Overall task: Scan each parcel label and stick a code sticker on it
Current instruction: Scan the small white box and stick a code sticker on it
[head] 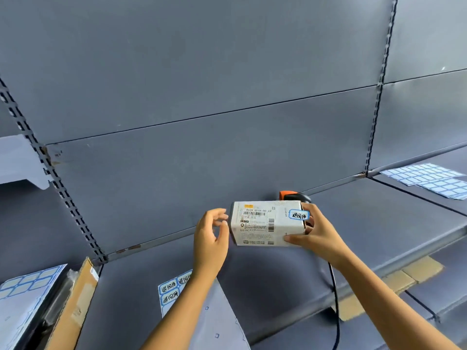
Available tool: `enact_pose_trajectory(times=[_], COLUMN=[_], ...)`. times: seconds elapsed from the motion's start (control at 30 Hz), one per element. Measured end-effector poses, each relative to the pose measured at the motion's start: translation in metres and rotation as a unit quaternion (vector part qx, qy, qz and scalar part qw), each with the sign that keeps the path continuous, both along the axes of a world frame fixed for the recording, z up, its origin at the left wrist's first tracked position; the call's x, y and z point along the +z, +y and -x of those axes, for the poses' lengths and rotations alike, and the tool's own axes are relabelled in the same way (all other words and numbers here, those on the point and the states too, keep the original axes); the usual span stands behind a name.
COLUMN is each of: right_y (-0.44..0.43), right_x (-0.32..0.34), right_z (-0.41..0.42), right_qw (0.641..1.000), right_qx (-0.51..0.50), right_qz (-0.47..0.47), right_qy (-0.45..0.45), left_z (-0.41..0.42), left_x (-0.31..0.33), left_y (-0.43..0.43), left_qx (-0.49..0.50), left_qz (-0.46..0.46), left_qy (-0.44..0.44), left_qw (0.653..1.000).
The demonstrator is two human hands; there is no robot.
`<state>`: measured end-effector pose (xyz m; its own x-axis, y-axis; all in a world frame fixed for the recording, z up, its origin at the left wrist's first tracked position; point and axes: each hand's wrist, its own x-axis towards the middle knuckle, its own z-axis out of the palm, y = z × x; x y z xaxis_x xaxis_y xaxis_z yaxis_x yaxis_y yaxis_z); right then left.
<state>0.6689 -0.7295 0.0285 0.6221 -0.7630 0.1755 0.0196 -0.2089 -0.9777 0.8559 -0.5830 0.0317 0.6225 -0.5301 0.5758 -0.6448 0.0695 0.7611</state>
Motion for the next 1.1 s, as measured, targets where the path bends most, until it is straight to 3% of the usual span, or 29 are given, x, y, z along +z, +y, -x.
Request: enact_pose_trajectory(times=[0.2,0.4,0.7,1.1], right_y=[0.052,0.125,0.208,0.317], right_x=[0.013,-0.007,-0.026,-0.033], right_z=[0.067,0.155,0.340,0.590], right_qw=[0.989,0.966,0.894,0.806], right_qx=[-0.132,-0.251,-0.445,-0.588], right_qz=[-0.032,-0.043,-0.050,-0.056], right_qy=[-0.059,-0.054,-0.027,0.042], left_z=[0.039,0.108,0.281,0.542], left_x=[-0.003,-0.003,-0.037,-0.066], left_y=[0.026,0.036,0.041,0.071], left_qx=[-0.096,-0.227,-0.434,-0.573], left_qz=[-0.034,-0.044,-0.136,-0.200], left_qy=[0.011,-0.004,-0.010,-0.081], left_qw=[0.995,0.973,0.891,0.791])
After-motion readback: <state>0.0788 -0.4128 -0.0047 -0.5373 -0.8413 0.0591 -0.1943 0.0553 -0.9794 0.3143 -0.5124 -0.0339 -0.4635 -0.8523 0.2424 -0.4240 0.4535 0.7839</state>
